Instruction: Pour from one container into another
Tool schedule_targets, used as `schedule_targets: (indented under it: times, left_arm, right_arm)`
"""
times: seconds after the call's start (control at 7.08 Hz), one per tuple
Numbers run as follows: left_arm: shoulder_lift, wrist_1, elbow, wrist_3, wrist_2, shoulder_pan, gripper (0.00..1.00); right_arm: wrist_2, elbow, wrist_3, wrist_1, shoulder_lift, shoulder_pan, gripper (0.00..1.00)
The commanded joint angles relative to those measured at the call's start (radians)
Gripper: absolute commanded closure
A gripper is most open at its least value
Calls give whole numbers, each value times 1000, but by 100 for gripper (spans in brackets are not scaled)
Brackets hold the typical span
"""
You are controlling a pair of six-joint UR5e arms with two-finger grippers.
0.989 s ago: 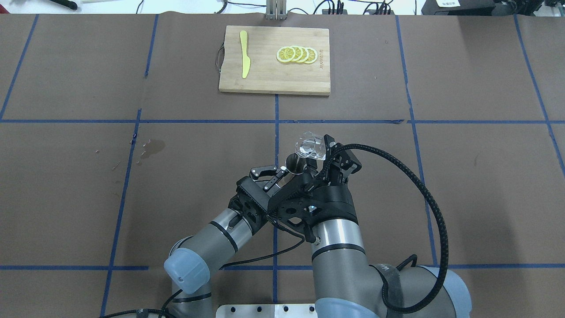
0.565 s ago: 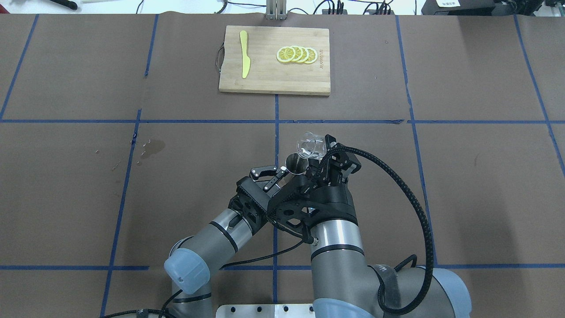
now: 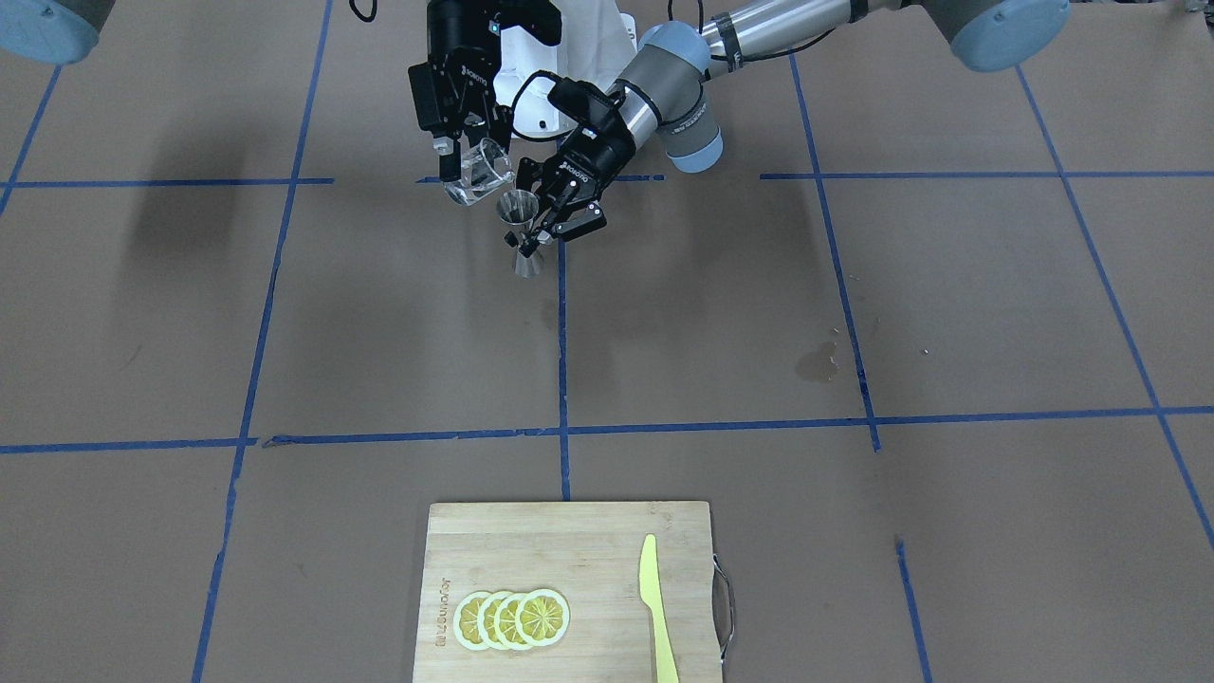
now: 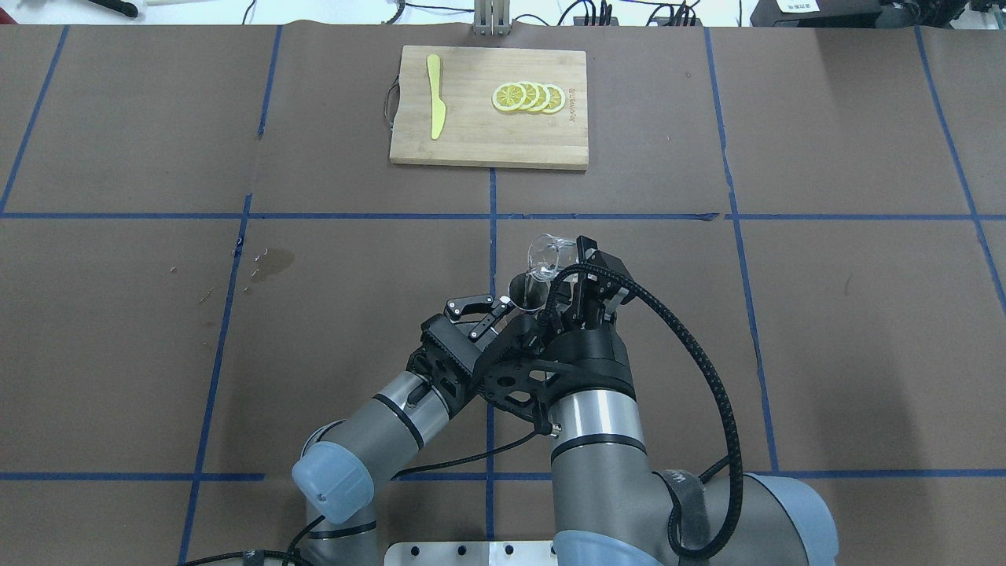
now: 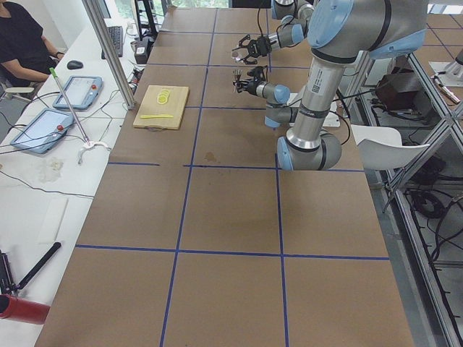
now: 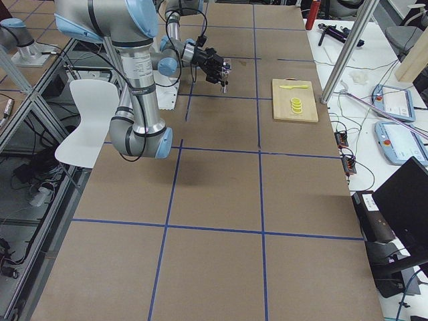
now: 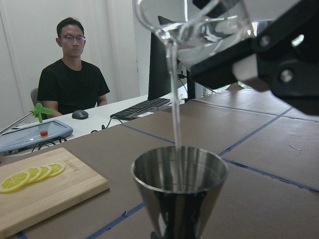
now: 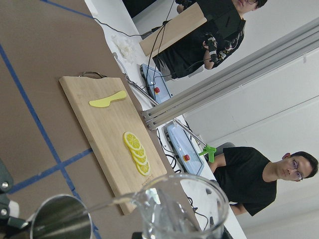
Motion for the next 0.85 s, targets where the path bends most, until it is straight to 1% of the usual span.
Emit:
schedule_targets:
  times: [0.0, 0.28, 0.71]
  left_arm:
    - [0, 0, -2, 0, -1, 0, 100]
    - [0, 0, -3, 0, -1, 0, 100]
    - [0, 0, -3, 0, -1, 0, 100]
  right_arm:
    - [0, 0, -73, 0, 4, 8, 100]
    - [-17, 0, -140, 0, 6, 14, 100]
    - [-17, 0, -197, -2, -5, 16, 100]
